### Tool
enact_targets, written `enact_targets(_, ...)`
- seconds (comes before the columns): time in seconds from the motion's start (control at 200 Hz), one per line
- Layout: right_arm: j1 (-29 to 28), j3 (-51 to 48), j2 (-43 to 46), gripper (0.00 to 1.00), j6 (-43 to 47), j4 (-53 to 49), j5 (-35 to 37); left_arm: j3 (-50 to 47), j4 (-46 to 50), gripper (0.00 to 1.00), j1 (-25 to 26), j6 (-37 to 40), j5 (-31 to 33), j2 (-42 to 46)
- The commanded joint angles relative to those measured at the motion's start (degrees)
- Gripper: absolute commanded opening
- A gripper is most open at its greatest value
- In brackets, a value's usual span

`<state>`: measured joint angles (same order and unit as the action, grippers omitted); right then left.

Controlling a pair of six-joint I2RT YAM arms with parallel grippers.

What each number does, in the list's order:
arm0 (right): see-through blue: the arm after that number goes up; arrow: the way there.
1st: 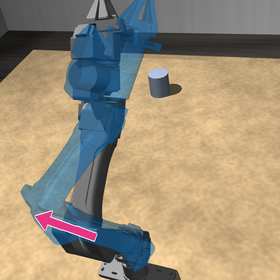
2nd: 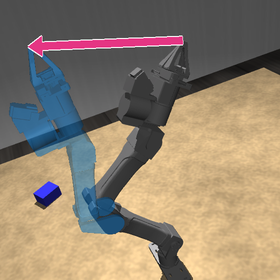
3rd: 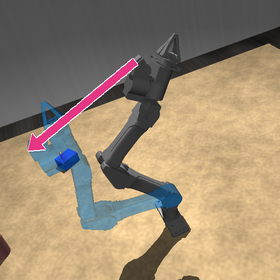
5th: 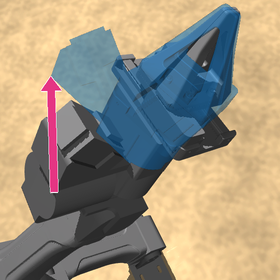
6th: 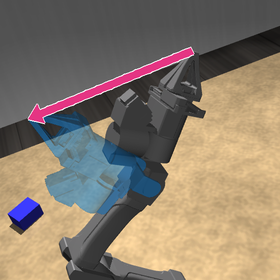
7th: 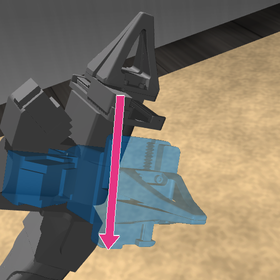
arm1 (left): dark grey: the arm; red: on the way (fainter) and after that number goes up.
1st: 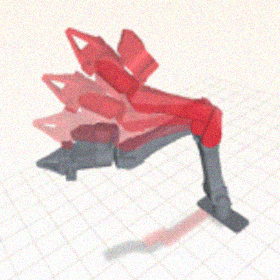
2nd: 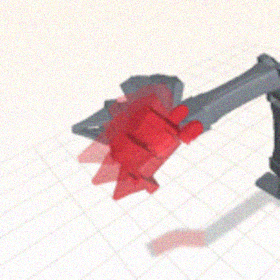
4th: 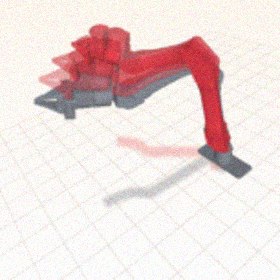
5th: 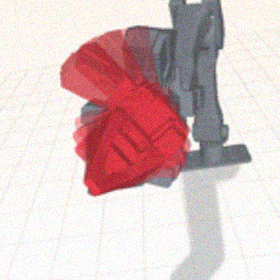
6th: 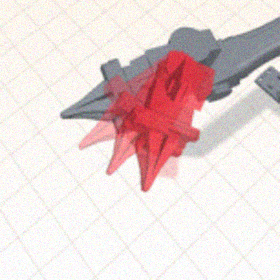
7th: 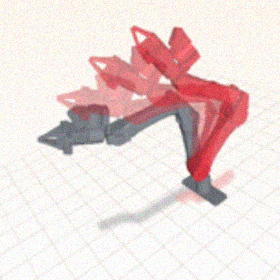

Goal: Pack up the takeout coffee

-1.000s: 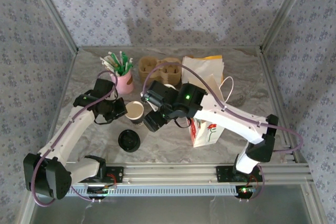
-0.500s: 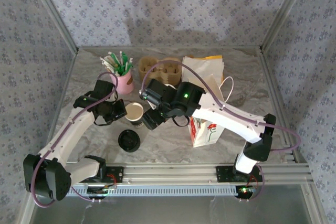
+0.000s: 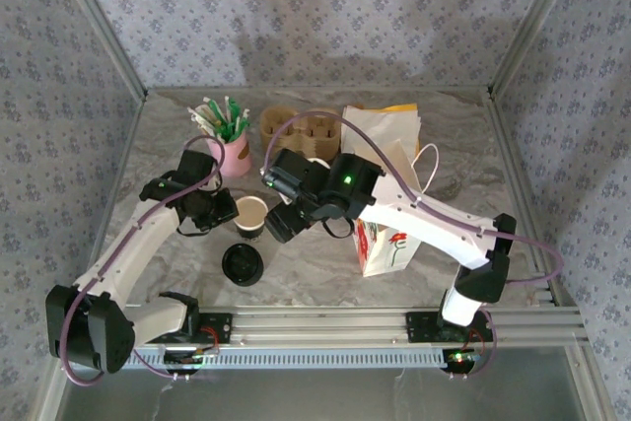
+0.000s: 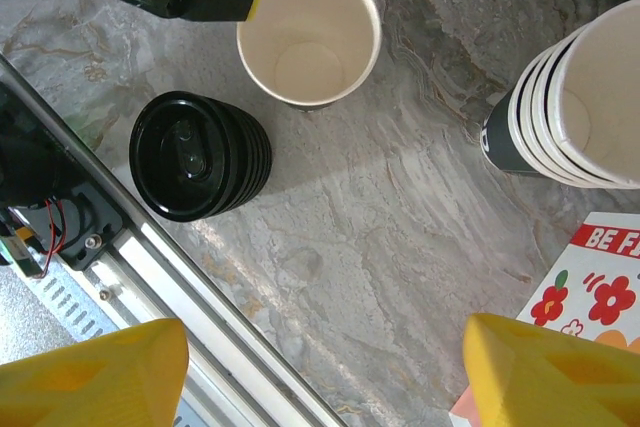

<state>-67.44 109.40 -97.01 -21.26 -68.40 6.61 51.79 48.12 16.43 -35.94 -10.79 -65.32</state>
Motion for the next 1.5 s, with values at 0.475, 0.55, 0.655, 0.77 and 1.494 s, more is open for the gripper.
enact_targets(0.475, -1.4, 12.8, -3.2, 1.00, 6.8, -6.1, 8.5, 7.4, 8.6, 0.44, -1.3, 2.4, 5.5, 5.0)
enact_targets(0.55, -1.2, 13.0, -2.1, 1.00, 6.9, -3.7, 14.8, 9.9, 10.9, 0.44, -1.5, 2.2, 7.3, 6.2)
enact_targets(0.655, 2.1, 11.8, 0.1, 1.00, 4.4, -1.0, 13.2, 13.3, 13.3, 0.45, -1.9, 0.7, 9.5, 8.9)
enact_targets(0.77, 7.9, 1.0, 6.6, 1.00, 4.7, 11.0, -2.1, 16.2, 14.7, 0.45, -1.9, -1.6, 10.2, 11.9)
enact_targets(1.494, -8.5, 7.3, -15.5, 0.64, -13.5, -2.5, 2.8, 14.1, 34.1, 0.98, -2.0, -14.0, 25.9, 34.0)
